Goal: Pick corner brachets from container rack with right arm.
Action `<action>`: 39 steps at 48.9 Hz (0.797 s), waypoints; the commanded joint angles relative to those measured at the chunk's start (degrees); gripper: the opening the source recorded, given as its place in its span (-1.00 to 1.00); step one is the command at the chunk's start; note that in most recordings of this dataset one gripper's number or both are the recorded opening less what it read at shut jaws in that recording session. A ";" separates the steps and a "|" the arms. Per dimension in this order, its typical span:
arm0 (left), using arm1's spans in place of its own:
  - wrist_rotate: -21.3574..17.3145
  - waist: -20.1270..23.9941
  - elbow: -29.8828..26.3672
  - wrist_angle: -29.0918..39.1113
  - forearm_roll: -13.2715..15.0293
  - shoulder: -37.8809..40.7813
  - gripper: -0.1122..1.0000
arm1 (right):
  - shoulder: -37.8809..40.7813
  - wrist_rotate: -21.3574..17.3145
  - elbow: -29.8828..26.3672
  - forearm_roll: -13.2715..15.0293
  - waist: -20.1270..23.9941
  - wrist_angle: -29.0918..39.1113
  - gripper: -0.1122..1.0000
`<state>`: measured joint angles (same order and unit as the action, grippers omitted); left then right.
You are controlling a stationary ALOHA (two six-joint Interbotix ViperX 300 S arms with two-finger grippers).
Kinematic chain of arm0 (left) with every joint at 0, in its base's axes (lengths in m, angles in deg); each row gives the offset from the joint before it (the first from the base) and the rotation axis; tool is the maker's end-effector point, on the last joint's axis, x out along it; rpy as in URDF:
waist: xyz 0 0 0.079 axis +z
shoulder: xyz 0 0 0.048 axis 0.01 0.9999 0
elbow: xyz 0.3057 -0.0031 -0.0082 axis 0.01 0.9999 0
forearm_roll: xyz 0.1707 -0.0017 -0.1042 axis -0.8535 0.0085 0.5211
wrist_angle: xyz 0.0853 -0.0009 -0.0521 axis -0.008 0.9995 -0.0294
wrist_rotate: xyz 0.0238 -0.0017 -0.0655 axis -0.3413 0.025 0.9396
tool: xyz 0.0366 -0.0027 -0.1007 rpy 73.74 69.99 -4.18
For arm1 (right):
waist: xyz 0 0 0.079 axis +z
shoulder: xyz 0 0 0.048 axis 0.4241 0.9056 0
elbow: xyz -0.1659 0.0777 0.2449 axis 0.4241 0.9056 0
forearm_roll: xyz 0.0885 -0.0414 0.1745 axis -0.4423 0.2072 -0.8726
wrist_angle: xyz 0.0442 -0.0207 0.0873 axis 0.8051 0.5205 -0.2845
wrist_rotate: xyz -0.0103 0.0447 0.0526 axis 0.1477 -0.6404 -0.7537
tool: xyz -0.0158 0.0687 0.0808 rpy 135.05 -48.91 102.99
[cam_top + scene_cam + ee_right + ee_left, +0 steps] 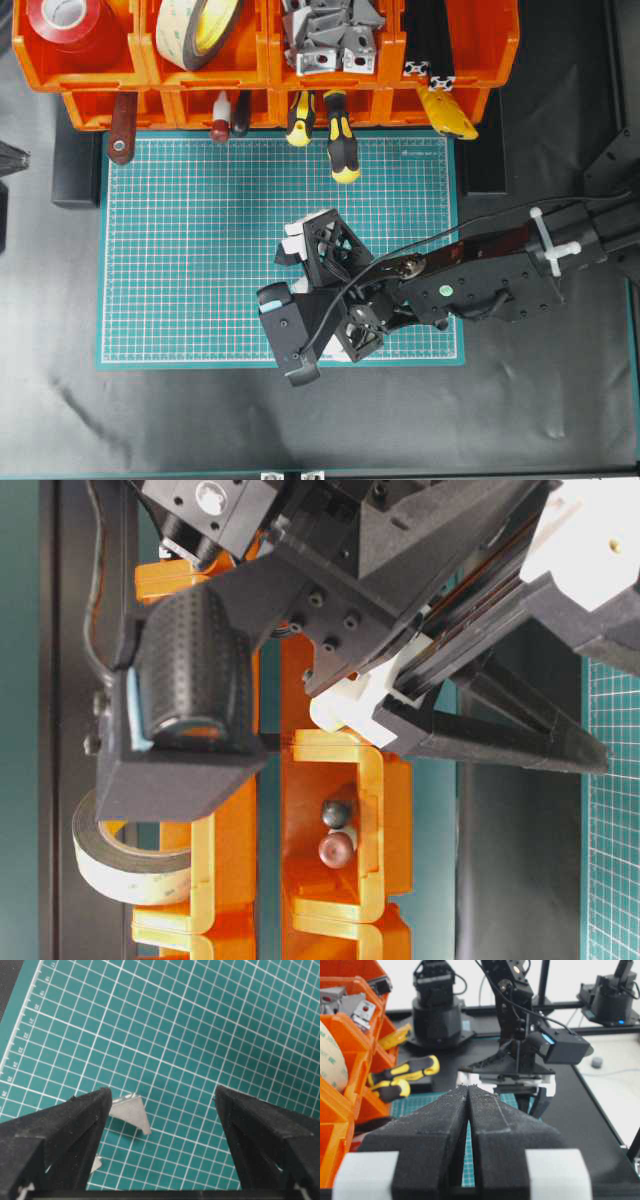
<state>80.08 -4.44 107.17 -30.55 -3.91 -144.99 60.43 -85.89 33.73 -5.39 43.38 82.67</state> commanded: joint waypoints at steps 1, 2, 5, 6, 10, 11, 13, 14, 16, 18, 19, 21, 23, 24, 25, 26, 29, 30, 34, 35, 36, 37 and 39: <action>0.18 0.00 -1.49 -0.26 -0.18 0.44 -0.79 | -1.14 -0.26 -0.88 -0.79 0.09 -0.70 0.64; 0.09 0.00 -1.41 -0.26 -0.18 0.44 -0.79 | -1.41 -0.44 -0.97 -1.05 0.09 -0.70 0.64; 0.18 0.09 -1.41 -0.26 -0.18 0.35 -0.79 | -2.37 -1.93 -1.32 -1.76 0.09 -0.88 0.64; 0.18 0.00 -1.49 -0.18 -0.18 0.35 -0.79 | -2.81 -2.64 -1.32 -1.85 0.09 -0.97 0.64; 0.18 0.00 -1.49 -0.09 -0.18 0.26 -0.79 | -5.10 -5.45 -0.88 -1.85 0.18 -1.49 0.64; 0.18 0.00 -1.58 -0.09 -0.18 0.18 -0.79 | -6.06 -6.24 -0.53 -1.76 0.35 -1.67 0.64; 0.09 0.00 -1.58 0.00 -0.18 0.09 -0.79 | -7.38 -7.03 0.35 -1.76 0.44 -1.93 0.64; 0.09 0.00 -1.49 0.09 -0.18 0.09 -0.79 | -8.00 -7.38 0.79 -1.76 0.53 -2.02 0.64; 0.09 0.00 -1.49 0.18 -0.18 0.09 -0.79 | -9.23 -8.00 1.49 -1.76 0.79 -2.11 0.64; 0.09 0.00 -1.32 0.35 -0.18 0.09 -0.79 | -10.55 -8.44 2.29 -1.76 1.05 -2.29 0.64; 0.09 0.09 -1.32 0.35 -0.18 0.26 -0.79 | -11.07 -8.61 2.55 -1.76 1.32 -2.37 0.64; 0.09 0.00 -1.23 0.35 -0.18 0.35 -0.79 | -12.30 -8.88 3.16 -1.76 1.58 -2.46 0.64; 0.09 0.00 -1.14 0.35 -0.18 0.44 -0.79 | -13.45 -8.96 3.78 -1.76 1.93 -2.46 0.64; 0.09 0.00 -1.05 0.35 -0.18 0.44 -0.79 | -14.06 -9.05 4.04 -1.76 2.20 -2.37 0.64; 0.09 0.00 -1.05 0.44 -0.18 0.53 -0.79 | -14.59 -9.14 4.31 -1.76 2.37 -2.46 0.64; 0.09 0.09 -0.88 0.53 -0.18 0.62 -0.79 | -15.29 -9.23 4.48 -1.76 2.55 -2.46 0.64; 0.00 0.00 -0.88 0.88 -0.18 0.62 -0.79 | -16.96 -9.67 5.27 -1.76 2.99 -2.46 0.63; 0.00 0.00 -0.88 0.97 -0.18 0.62 -0.79 | -17.58 -9.84 5.63 -1.76 2.99 -2.46 0.63; -0.09 0.00 -0.79 1.49 -0.18 0.09 -0.79 | -19.60 -10.55 6.68 -1.76 3.16 -2.46 0.63; -0.09 0.09 -0.79 1.67 -0.18 -0.09 -0.79 | -20.30 -10.99 7.12 -1.76 3.25 -2.46 0.63; 0.00 0.09 -0.79 1.76 -0.18 -0.35 -0.79 | -20.83 -11.34 7.47 -1.76 3.25 -2.46 0.63; 0.00 0.09 -0.79 1.93 -0.18 -0.62 -0.79 | -21.27 -11.69 7.73 -1.76 3.25 -2.46 0.63; 0.00 0.00 -0.79 2.29 -0.18 -1.14 -0.79 | -22.15 -12.48 8.35 -1.76 3.25 -2.46 0.63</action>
<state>79.99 -4.44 107.17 -28.44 -3.91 -145.78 41.18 -97.41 41.91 -7.15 46.45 80.83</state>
